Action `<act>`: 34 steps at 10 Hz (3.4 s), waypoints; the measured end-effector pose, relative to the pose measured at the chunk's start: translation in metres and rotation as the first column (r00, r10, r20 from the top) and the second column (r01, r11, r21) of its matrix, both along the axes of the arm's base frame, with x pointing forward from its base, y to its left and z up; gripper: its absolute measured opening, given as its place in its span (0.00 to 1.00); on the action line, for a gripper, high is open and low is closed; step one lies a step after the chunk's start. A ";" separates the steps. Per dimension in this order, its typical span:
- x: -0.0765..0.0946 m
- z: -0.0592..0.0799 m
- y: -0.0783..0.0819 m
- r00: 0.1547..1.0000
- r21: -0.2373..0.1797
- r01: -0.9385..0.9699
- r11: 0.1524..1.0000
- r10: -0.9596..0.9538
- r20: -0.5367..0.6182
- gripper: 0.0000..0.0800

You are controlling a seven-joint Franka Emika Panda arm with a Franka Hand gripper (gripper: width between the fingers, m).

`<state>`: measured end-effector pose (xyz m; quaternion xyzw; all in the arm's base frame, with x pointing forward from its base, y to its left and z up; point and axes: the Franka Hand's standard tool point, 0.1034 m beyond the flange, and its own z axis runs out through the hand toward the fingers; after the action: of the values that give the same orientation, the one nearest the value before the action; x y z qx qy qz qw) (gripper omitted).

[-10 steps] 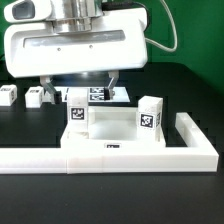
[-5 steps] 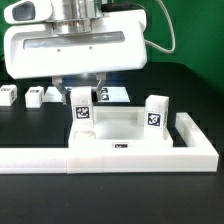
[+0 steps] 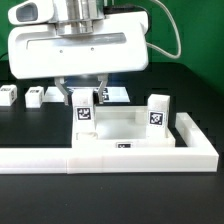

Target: Assemble square table

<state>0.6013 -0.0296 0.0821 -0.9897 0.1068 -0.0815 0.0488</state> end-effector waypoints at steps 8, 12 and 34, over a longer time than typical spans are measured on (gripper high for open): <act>0.004 -0.001 0.035 0.791 0.154 0.605 0.781 -0.612 -0.004 0.36; 0.002 -0.001 0.039 0.620 0.211 0.774 0.597 -0.782 -0.062 0.37; 0.012 0.005 0.027 0.871 -0.135 -0.473 0.871 0.485 0.074 0.66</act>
Offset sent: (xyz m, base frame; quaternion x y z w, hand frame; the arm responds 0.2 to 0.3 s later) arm -0.0047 0.0134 -0.0076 -0.0043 0.0183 0.2538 0.9671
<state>0.6131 -0.0021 0.0868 -0.9807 -0.1494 -0.1250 0.0170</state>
